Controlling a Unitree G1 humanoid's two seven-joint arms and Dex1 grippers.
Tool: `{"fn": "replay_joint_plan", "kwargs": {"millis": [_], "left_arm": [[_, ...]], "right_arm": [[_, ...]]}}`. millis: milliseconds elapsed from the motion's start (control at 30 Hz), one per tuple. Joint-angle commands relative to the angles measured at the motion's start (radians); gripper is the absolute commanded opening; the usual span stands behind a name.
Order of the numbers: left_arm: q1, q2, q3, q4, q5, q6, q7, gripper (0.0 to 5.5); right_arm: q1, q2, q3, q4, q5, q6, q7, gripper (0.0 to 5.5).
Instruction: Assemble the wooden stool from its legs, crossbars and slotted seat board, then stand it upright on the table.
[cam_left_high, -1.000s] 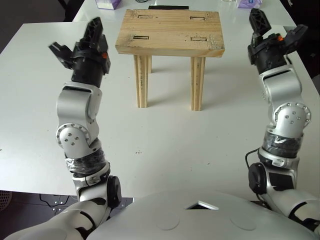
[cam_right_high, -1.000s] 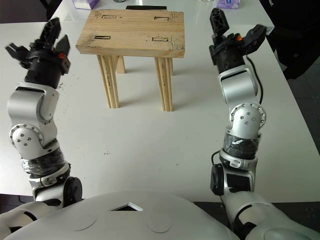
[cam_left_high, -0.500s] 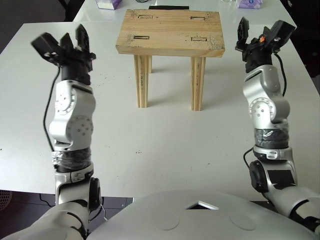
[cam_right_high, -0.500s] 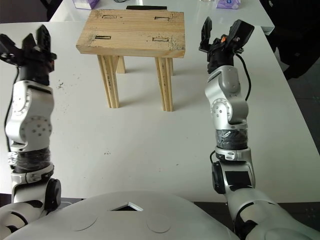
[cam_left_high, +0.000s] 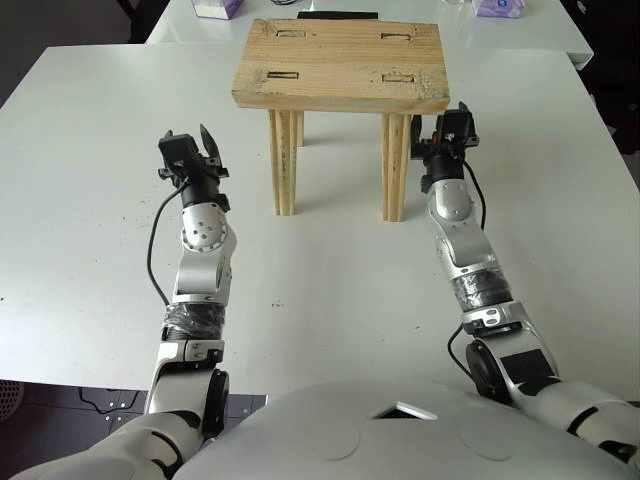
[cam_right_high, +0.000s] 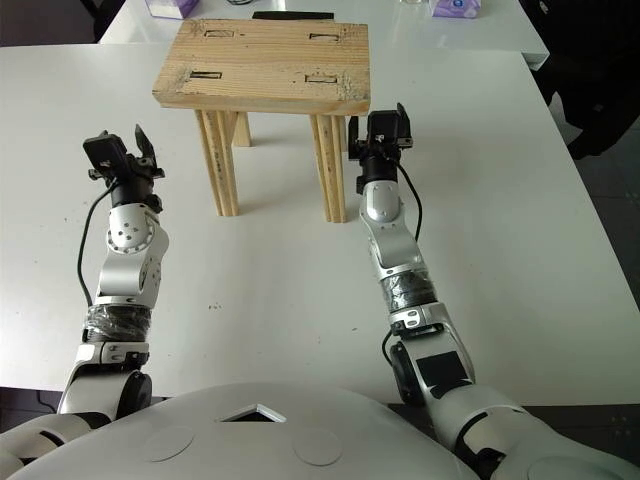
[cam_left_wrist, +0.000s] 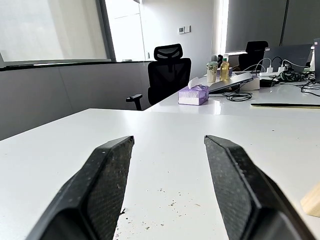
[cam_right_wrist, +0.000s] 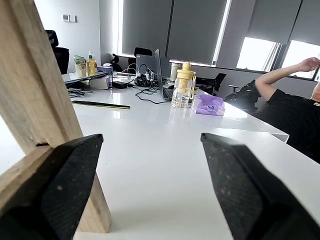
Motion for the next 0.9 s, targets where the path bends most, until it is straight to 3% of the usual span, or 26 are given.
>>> {"fn": "replay_joint_plan", "kwargs": {"millis": [33, 267, 467, 733, 900], "left_arm": [[-0.03, -0.013, 0.023, 0.011, 0.001, 0.021, -0.049, 2.61], [-0.054, -0.024, 0.076, -0.035, -0.015, 0.065, -0.085, 3.36], [-0.041, -0.025, 0.104, -0.059, 0.022, 0.119, -0.071, 3.36], [-0.071, -0.061, 0.104, -0.025, 0.039, 0.178, -0.061, 3.36], [-0.087, -0.117, 0.093, 0.005, 0.116, 0.239, 0.061, 3.36]], "right_arm": [[-0.036, 0.042, -0.026, 0.02, -0.026, -0.001, -0.011, 3.68], [-0.04, 0.099, -0.042, -0.041, -0.054, 0.034, -0.014, 3.66], [-0.01, 0.126, -0.048, -0.049, -0.067, 0.048, -0.014, 3.66], [-0.082, 0.157, -0.138, 0.061, -0.057, 0.104, -0.091, 3.66], [-0.099, 0.202, -0.151, 0.074, -0.059, 0.161, -0.136, 3.66]]}}
